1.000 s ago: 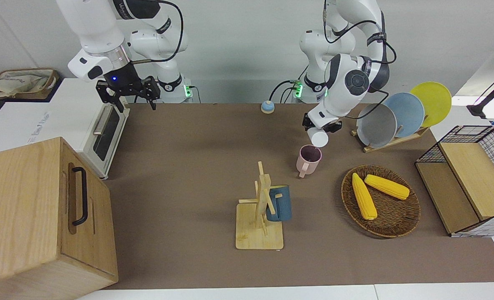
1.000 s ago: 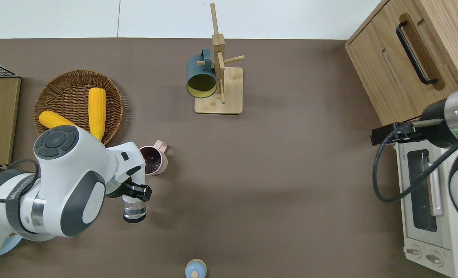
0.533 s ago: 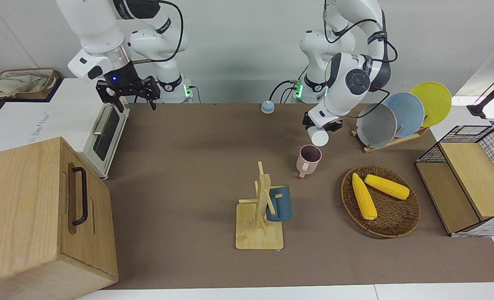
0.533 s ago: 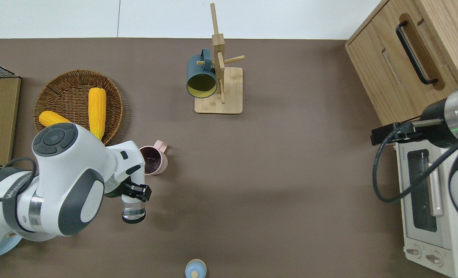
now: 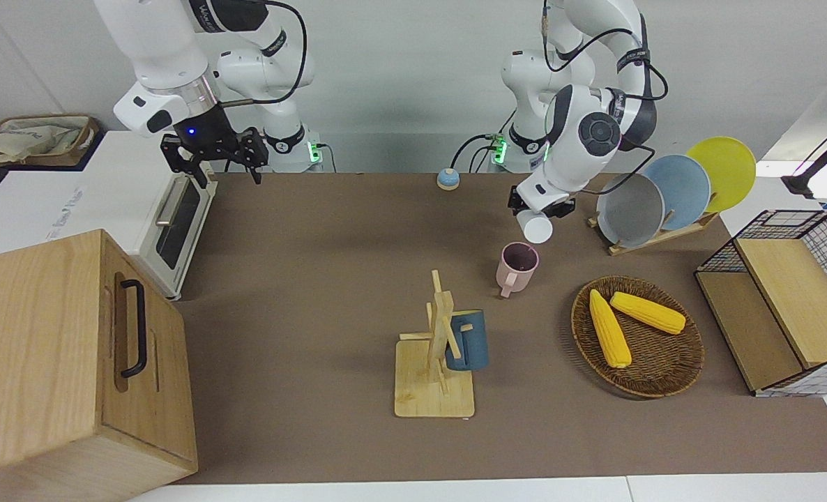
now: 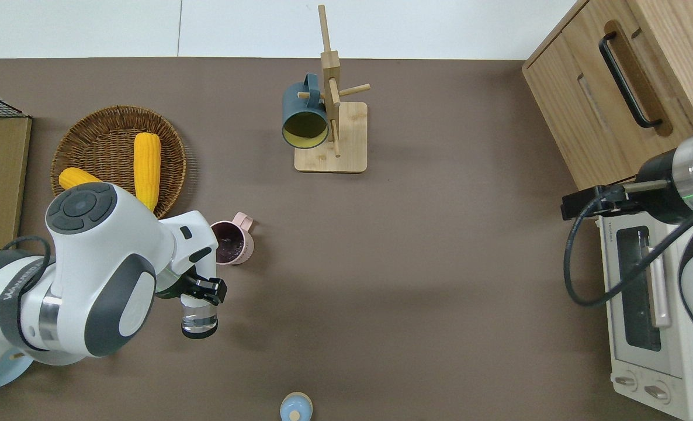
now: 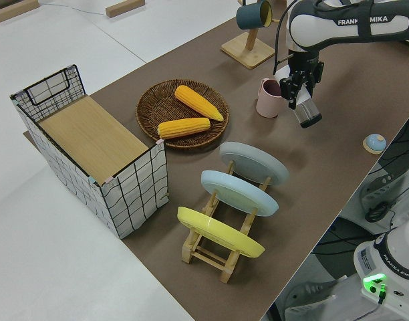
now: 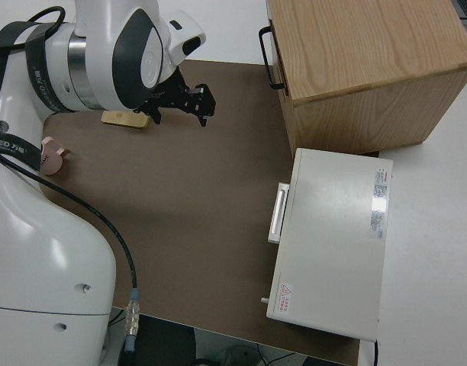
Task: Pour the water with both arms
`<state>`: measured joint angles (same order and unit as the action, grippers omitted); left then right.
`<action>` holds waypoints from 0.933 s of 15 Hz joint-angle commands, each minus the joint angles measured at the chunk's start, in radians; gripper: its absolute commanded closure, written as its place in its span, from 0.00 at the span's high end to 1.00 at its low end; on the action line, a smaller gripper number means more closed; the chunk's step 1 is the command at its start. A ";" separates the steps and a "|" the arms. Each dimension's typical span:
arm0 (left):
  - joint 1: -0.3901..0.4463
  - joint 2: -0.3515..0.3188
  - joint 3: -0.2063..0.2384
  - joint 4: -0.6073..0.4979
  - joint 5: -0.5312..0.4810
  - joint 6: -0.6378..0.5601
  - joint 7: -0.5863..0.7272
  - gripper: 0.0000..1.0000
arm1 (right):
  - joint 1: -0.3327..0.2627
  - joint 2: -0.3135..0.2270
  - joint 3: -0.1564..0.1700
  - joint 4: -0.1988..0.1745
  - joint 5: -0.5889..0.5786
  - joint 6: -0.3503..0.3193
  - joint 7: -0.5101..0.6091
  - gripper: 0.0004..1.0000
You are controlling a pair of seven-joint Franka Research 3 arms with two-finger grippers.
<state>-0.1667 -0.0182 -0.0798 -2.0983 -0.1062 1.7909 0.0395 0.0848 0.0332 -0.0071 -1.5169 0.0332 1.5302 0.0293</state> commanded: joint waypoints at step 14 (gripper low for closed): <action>-0.014 -0.307 0.002 -0.408 0.003 0.524 -0.029 0.00 | -0.007 -0.007 0.006 0.001 0.007 -0.010 -0.002 0.99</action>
<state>-0.1672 -0.2850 -0.0816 -2.4818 -0.1056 2.2707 0.0307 0.0848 0.0332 -0.0071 -1.5169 0.0332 1.5302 0.0293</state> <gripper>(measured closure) 0.348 0.013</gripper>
